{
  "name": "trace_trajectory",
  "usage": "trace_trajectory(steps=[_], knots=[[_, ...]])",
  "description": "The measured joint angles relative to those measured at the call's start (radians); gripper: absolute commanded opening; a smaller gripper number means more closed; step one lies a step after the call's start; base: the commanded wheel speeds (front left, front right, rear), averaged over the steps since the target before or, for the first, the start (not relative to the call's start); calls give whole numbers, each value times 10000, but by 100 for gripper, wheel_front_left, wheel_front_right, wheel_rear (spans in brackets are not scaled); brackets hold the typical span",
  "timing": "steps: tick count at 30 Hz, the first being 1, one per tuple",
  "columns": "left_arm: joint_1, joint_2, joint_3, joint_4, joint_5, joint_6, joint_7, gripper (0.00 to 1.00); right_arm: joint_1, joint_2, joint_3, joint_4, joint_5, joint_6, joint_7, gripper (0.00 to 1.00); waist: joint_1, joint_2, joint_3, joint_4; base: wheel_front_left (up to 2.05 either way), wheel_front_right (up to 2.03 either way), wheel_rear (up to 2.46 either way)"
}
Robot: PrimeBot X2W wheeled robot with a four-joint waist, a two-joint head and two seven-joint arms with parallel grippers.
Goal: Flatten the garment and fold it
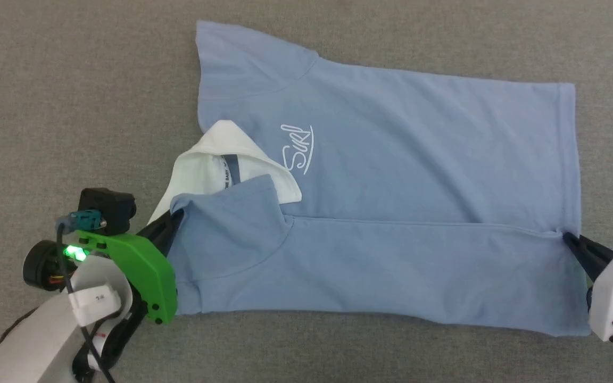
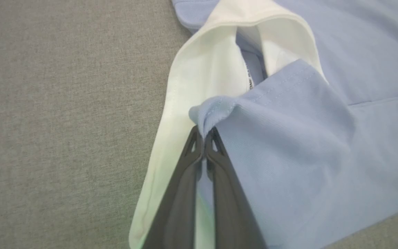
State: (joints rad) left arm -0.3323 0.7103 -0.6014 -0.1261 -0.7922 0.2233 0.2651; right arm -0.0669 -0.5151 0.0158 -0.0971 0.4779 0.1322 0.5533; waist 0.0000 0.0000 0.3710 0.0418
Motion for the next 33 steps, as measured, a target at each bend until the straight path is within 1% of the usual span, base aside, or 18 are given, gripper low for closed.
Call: trace_trajectory(steps=[4, 5, 6, 7, 8, 9, 12, 13, 14, 17, 20, 22, 24, 27, 29, 31, 33], knots=[[-210, -299, -142, 583, 10, -92, -19, 0, -389, -58, 272, 614, 178, 0, -138, 0, 0, 0, 241, 21, 0, 0, 0], [-244, -347, -201, 686, 12, -121, 0, 0, -438, -69, 284, 704, 221, 0, -138, 2, 0, 0, 277, 35, 0, 0, 0], [-297, -405, -247, 807, 15, -161, 25, 5, -502, -82, 299, 775, 276, 0, -140, 40, 0, 0, 306, 59, 0, 0, 0], [-348, -491, -230, 888, 10, -163, 12, 30, -568, -96, 297, 830, 339, 2, -178, 100, 0, 0, 325, 87, 0, 0, 0], [-404, -539, -232, 943, 15, -173, -40, 85, -629, -102, 288, 872, 387, 2, -205, 100, 0, 0, 336, 110, 0, 0, 0], [-440, -566, -228, 997, 17, -180, -71, 100, -664, -104, 286, 888, 435, 2, -219, 100, 0, 0, 330, 120, 0, 0, 0], [-493, -748, -157, 1154, -23, -201, -337, 100, -702, -115, 217, 928, 529, 0, -307, 100, 0, 0, 205, 142, 0, 0, 0], [-460, -874, 40, 1172, -125, -190, -786, 100, -585, -121, 35, 813, 550, 0, -449, 100, 1, 0, -42, 147, 0, 0, 0], [-420, -876, 155, 1127, -132, -146, -1026, 100, -490, -96, -111, 694, 568, 0, -531, 100, 1, 0, -153, 146, 0, 0, 0], [-47, -876, 548, 803, -130, 111, -1885, 100, -116, 199, -865, 194, 416, 0, -1018, 100, 0, 0, -498, 148, 0, 0, 0], [653, -918, 961, 349, 0, 533, -3007, 100, 410, 713, -1707, -376, -347, 0, -1649, 100, 0, 0, -868, 152, 0, 0, 0], [1280, -976, 1152, 81, 123, 846, -3722, 100, 905, 1248, -2155, -763, -903, 0, -2002, 100, 0, 0, -1122, 154, 0, 0, 0], [1850, -1170, 1390, -134, 199, 1158, -4472, 100, 1355, 1862, -2518, -1057, -1438, 0, -2403, 100, 0, 0, -1333, 155, 0, 0, 0], [2658, -1492, 1634, -370, 485, 1557, -5037, 100, 1918, 2947, -3057, -1381, -2222, 0, -3193, 100, 0, 0, -1618, 155, 0, 0, 0], [3244, -1935, 1902, -531, 773, 1766, -5175, 100, 2225, 3747, -3336, -1484, -2706, 0, -3768, 100, 0, 0, -1788, 153, 0, 0, 0], [3751, -2401, 2159, -623, 1076, 1929, -5191, 100, 2440, 4353, -3503, -1488, -2905, 0, -4207, 100, 0, 0, -1917, 153, 0, 0, 0], [4195, -2890, 2359, -711, 1528, 1927, -5218, 100, 2639, 4592, -3561, -1440, -2957, 0, -4477, 100, 0, 0, -2034, 161, 0, 0, 0]])
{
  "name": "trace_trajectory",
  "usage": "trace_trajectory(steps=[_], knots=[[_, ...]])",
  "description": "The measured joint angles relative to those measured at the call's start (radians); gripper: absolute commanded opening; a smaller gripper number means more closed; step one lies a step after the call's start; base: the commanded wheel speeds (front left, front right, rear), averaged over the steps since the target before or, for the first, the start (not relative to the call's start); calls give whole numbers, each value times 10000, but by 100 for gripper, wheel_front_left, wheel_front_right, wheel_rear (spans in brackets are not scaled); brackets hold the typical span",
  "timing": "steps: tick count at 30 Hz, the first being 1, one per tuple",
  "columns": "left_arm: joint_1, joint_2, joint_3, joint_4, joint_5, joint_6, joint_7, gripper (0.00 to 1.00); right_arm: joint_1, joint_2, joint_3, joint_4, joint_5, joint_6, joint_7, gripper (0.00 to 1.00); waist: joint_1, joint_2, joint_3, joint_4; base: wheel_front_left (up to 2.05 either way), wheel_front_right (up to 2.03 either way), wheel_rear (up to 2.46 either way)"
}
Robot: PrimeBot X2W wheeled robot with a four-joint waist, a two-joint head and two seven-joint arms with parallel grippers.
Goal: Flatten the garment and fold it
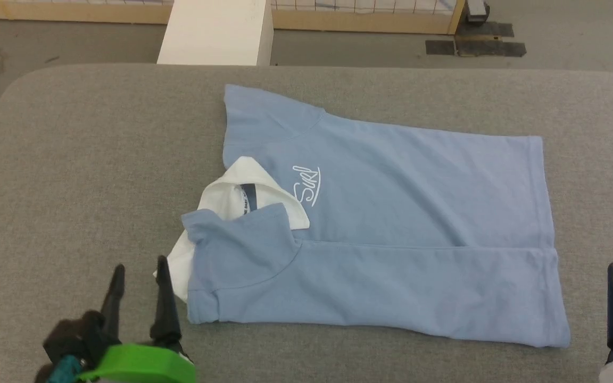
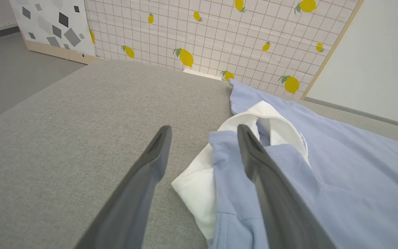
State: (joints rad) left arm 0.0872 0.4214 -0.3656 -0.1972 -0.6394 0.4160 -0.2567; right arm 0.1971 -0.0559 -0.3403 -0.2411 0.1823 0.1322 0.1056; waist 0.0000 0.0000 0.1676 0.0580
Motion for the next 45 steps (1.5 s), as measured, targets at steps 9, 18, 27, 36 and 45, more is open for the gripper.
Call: trace_trajectory(steps=[9, 18, 27, 36, 45], knots=[[221, -301, -393, 949, 203, -506, 838, 100, 106, 40, 117, 257, 119, 0, -238, 100, 0, 0, -171, 125, 0, 0, 0], [-1097, 219, -1001, 1574, -355, -1068, 3703, 100, -70, 42, 186, 123, 107, 0, -59, 100, 0, 0, 254, 138, 0, 0, 0], [-1511, 140, -911, 2238, -1049, -755, 4947, 100, -143, 46, 272, 61, 121, 0, 109, 100, 0, 0, 777, -47, 0, 0, 0], [-1798, 90, -1085, 2569, -1482, -1175, 5511, 0, -242, 46, 692, -17, -40, 0, 493, 100, 0, 0, 763, -99, 0, 0, 0], [-1095, 190, -180, 1699, -1720, -890, 4537, 0, -584, -769, 815, 134, 155, 0, 2750, 100, 0, 0, 717, -141, 0, 0, 0]])
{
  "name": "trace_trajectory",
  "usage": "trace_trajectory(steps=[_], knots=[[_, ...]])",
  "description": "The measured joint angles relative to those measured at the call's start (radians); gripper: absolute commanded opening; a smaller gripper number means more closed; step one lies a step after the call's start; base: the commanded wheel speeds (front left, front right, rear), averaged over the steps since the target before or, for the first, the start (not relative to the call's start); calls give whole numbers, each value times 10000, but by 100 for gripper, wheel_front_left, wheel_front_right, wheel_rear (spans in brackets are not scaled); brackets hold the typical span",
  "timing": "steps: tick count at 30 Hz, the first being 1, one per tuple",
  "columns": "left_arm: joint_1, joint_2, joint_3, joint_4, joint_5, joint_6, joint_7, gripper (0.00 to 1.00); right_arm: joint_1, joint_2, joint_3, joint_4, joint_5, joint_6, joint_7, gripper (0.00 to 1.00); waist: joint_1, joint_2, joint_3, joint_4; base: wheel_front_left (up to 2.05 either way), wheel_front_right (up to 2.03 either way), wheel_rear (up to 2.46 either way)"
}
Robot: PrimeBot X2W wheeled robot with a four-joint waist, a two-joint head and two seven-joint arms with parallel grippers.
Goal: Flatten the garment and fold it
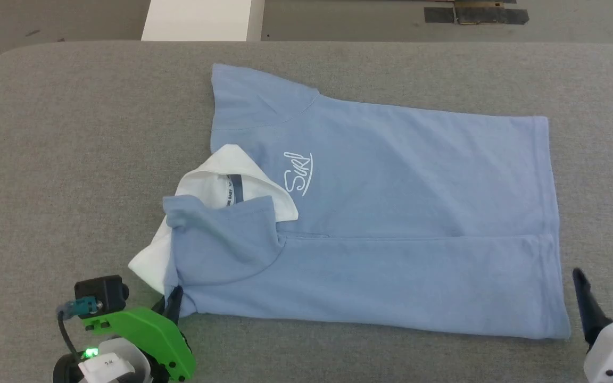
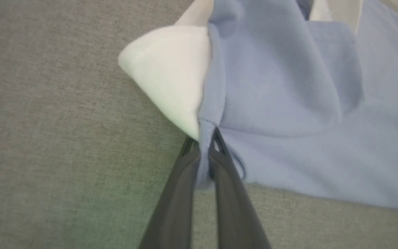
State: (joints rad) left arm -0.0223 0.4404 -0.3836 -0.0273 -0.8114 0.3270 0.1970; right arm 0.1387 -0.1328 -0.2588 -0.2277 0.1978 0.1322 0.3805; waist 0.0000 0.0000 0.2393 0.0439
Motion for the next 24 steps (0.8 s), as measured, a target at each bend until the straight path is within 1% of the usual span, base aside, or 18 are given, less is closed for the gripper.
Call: trace_trajectory(steps=[2, 5, 8, 12, 13, 14, 15, 19, 24], knots=[[110, 31, 52, -330, 4, 100, -69, 0, 90, -115, -13, 140, 174, 0, 786, 100, 0, 0, 48, 45, 0, 0, 0], [180, 38, 31, -690, 21, 217, -102, 0, 280, -102, -23, 309, 391, 0, 1776, 100, 0, 0, 151, 122, 0, 0, 0], [191, 15, -86, -871, 119, 263, -105, 0, 408, -44, -21, 384, 621, 0, 2174, 100, 0, 0, 290, 198, 0, 0, 0], [108, -67, -215, -905, 240, 322, -105, 0, 452, 81, 230, 537, 972, -2, 2836, 100, 0, 0, 543, 304, 0, 0, 0], [69, -84, -221, -903, 242, 345, -105, 0, 451, 79, 228, 552, 1028, -2, 2957, 76, 0, 0, 577, 318, 0, 0, 0], [8, -100, -230, -892, 247, 349, -105, 0, 446, 69, 257, 543, 1120, -2, 3106, 12, 0, 0, 614, 339, 0, 0, 0], [-51, -128, -226, -886, 265, 351, -109, 0, 443, 38, 267, 522, 1256, -4, 3218, 0, 0, 0, 642, 359, 0, 0, 0], [-161, -211, -186, -796, 280, 362, -188, 0, 394, -69, 376, 493, 1498, -2, 3350, 0, 0, 0, 637, 356, 0, 0, 0], [-141, -247, 10, -888, 203, 454, -320, 0, 215, -288, 395, 445, 1572, -2, 3170, 0, 0, 0, 343, 253, 0, 0, 0]])
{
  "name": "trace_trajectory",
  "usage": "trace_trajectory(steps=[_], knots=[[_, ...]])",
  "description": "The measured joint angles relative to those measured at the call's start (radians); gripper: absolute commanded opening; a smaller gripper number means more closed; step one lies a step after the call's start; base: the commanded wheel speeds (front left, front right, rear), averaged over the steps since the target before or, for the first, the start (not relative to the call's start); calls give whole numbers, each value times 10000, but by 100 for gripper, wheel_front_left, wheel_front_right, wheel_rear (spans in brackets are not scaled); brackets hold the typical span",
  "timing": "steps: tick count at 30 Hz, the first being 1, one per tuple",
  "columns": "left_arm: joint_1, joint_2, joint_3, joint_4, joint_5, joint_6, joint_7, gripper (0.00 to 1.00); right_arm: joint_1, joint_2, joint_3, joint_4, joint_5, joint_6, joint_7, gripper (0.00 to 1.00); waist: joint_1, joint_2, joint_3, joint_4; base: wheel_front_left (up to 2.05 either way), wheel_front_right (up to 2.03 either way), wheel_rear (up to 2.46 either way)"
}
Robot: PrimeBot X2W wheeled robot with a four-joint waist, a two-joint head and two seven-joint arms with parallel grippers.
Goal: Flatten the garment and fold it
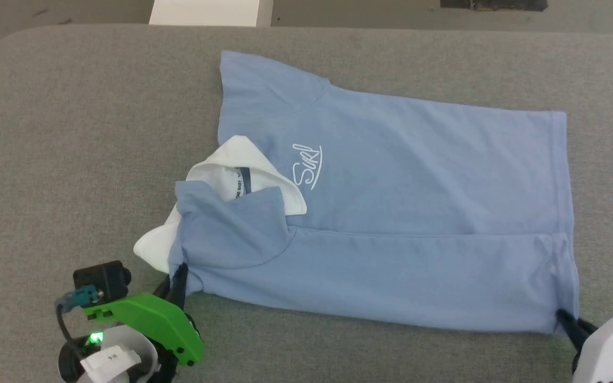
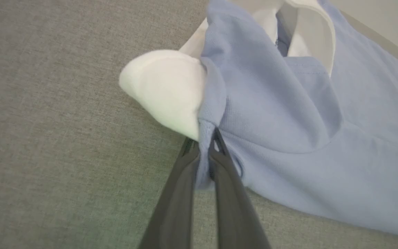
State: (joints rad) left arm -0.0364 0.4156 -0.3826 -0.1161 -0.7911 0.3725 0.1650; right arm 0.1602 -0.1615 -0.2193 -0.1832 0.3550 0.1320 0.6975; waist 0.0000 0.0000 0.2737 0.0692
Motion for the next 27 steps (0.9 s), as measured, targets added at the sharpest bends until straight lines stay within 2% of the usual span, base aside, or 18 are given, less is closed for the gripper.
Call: trace_trajectory(steps=[7, 12, 15, 20, 27], knots=[[580, 385, 399, -909, -238, 372, 288, 0, -218, -453, -341, -631, 215, 8, 8, 0, 0, 1, -574, -145, 0, 0, 0], [1643, 499, 451, -1432, -587, 892, 700, 0, 285, -272, -554, -915, 360, 8, 418, 0, 0, 0, -878, -193, 0, 0, 0], [2402, 433, 407, -1546, -836, 1026, 802, 0, 1031, 27, -683, -892, 384, 8, 627, 0, 0, 1, -922, -180, 0, 0, 0], [3054, 151, 280, -1193, -1168, 1020, 717, 0, 1740, 408, -786, -677, 318, 6, 581, 0, 0, 0, -882, -125, 0, 0, 0], [2888, -151, 253, -380, -1258, 537, 382, 0, 1757, 550, -617, -217, 313, 6, 33, 0, 0, 0, -919, -123, 0, 0, 0]])
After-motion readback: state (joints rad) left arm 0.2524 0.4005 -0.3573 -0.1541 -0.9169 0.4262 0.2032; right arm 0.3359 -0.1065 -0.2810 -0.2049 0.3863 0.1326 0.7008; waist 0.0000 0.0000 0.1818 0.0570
